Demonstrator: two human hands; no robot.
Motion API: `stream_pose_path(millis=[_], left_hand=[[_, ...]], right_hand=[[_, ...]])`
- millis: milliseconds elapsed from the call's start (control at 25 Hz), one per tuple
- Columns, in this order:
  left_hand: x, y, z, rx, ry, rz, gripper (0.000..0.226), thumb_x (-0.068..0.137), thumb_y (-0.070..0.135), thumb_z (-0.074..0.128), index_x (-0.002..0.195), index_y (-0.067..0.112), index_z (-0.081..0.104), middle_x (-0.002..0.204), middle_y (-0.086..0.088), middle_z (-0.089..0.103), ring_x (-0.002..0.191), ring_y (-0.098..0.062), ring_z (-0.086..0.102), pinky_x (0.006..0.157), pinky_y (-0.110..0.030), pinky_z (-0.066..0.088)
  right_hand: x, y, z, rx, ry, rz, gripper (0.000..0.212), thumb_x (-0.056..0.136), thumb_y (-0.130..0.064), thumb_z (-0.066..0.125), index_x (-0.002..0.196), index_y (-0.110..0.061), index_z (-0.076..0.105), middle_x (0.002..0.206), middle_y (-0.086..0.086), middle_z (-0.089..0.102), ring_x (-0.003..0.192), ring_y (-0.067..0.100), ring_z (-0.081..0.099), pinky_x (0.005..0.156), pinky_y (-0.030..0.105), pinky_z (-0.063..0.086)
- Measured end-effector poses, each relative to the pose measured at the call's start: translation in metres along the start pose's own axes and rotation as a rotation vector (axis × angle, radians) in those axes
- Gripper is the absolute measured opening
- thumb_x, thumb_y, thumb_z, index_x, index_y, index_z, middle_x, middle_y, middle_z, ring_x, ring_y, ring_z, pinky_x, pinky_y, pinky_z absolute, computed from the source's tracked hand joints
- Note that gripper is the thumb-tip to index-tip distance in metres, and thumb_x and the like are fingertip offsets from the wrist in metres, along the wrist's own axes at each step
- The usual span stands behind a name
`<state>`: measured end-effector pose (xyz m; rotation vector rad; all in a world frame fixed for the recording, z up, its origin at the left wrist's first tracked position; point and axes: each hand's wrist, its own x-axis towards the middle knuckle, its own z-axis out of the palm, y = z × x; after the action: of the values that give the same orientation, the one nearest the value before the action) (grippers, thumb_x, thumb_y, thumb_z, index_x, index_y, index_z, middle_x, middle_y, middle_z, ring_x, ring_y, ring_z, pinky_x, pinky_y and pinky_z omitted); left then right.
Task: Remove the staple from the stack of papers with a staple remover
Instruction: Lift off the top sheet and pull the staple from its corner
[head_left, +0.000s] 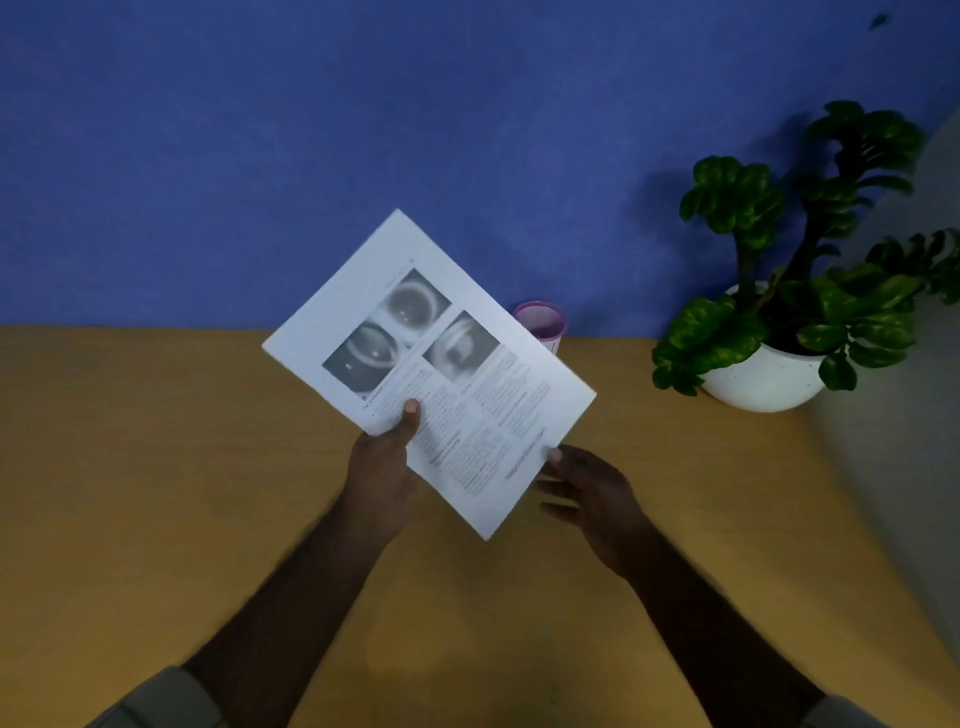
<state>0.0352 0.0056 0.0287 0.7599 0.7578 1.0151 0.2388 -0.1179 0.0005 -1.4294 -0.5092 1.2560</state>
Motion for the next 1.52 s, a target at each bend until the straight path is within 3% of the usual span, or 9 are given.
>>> stream_pose_path(millis=[120, 240, 520, 680, 840, 1080, 1280, 1360, 1521], left_hand=[[0.000, -0.007, 0.006, -0.093, -0.049, -0.135, 0.036, 0.101, 0.018, 0.057, 0.137, 0.013, 0.057, 0.137, -0.012, 0.064, 0.126, -0.034, 0.061, 0.096, -0.052, 0.056], [0.000, -0.020, 0.010, -0.119, -0.079, -0.220, 0.038, 0.104, 0.018, 0.051, 0.142, 0.011, 0.052, 0.143, -0.016, 0.058, 0.132, -0.038, 0.056, 0.109, -0.061, 0.043], [0.019, 0.026, -0.041, -0.220, -0.044, -0.283, 0.049, 0.104, 0.034, 0.042, 0.134, 0.000, 0.060, 0.124, -0.016, 0.070, 0.112, -0.032, 0.068, 0.091, -0.039, 0.059], [0.033, 0.049, -0.069, 0.104, -0.067, -0.529, 0.053, 0.092, 0.051, 0.058, 0.123, 0.011, 0.071, 0.118, -0.016, 0.074, 0.104, -0.035, 0.072, 0.085, -0.046, 0.060], [0.037, 0.038, -0.064, 0.435, -0.132, -0.553, 0.048, 0.082, 0.023, 0.075, 0.124, 0.002, 0.067, 0.122, -0.023, 0.070, 0.097, -0.036, 0.073, 0.083, -0.048, 0.062], [0.029, -0.003, -0.060, 0.565, 0.113, -0.257, 0.018, 0.086, 0.015, 0.078, 0.102, 0.007, 0.075, 0.105, -0.013, 0.078, 0.098, -0.036, 0.073, 0.081, -0.043, 0.061], [0.020, -0.015, -0.040, 0.336, 0.137, 0.145, 0.014, 0.087, 0.016, 0.077, 0.099, 0.021, 0.078, 0.107, -0.001, 0.079, 0.093, -0.018, 0.076, 0.072, -0.028, 0.061], [0.014, -0.022, -0.037, 0.346, 0.128, 0.181, 0.016, 0.087, 0.013, 0.076, 0.096, 0.025, 0.080, 0.105, 0.001, 0.079, 0.094, -0.018, 0.076, 0.073, -0.028, 0.062], [0.004, -0.048, -0.047, 0.445, 0.273, 0.065, 0.016, 0.084, 0.012, 0.081, 0.089, 0.026, 0.075, 0.100, 0.001, 0.079, 0.084, -0.010, 0.076, 0.062, -0.022, 0.058]], right_hand=[[-0.003, -0.003, 0.020, 0.295, -0.335, -0.002, 0.047, 0.090, -0.033, 0.065, 0.134, -0.021, 0.053, 0.134, 0.009, 0.060, 0.123, 0.030, 0.057, 0.091, 0.046, 0.052], [0.003, -0.011, 0.029, 0.404, -0.287, -0.056, 0.048, 0.088, -0.006, 0.065, 0.134, -0.013, 0.052, 0.136, 0.014, 0.058, 0.124, 0.034, 0.056, 0.096, 0.050, 0.050], [0.004, -0.019, -0.026, 0.245, -0.313, 0.009, 0.044, 0.088, 0.000, 0.062, 0.130, -0.012, 0.057, 0.131, 0.017, 0.061, 0.119, 0.039, 0.058, 0.090, 0.051, 0.053], [0.005, -0.023, -0.048, 0.104, -0.323, 0.147, 0.046, 0.079, -0.002, 0.072, 0.124, -0.011, 0.062, 0.126, 0.019, 0.064, 0.113, 0.038, 0.063, 0.084, 0.046, 0.056], [0.015, -0.030, -0.048, -0.193, -0.328, 0.249, 0.046, 0.074, -0.003, 0.077, 0.117, -0.009, 0.062, 0.112, 0.012, 0.071, 0.101, 0.031, 0.069, 0.076, 0.041, 0.059], [0.020, -0.017, -0.018, -0.529, -0.009, 0.045, 0.020, 0.084, -0.004, 0.068, 0.098, -0.018, 0.067, 0.108, 0.004, 0.071, 0.094, 0.022, 0.068, 0.076, 0.037, 0.055], [0.020, -0.005, 0.019, -0.518, 0.290, -0.255, 0.033, 0.086, -0.011, 0.066, 0.119, -0.007, 0.063, 0.115, 0.004, 0.066, 0.101, 0.015, 0.058, 0.082, 0.037, 0.053], [0.017, 0.008, 0.027, -0.571, 0.308, -0.319, 0.036, 0.090, -0.015, 0.064, 0.124, -0.005, 0.060, 0.117, 0.005, 0.066, 0.102, 0.012, 0.057, 0.079, 0.025, 0.052], [0.015, 0.045, 0.026, -0.733, 0.281, -0.136, 0.041, 0.093, -0.019, 0.061, 0.130, -0.002, 0.053, 0.125, 0.014, 0.063, 0.118, 0.027, 0.059, 0.092, 0.034, 0.052]])
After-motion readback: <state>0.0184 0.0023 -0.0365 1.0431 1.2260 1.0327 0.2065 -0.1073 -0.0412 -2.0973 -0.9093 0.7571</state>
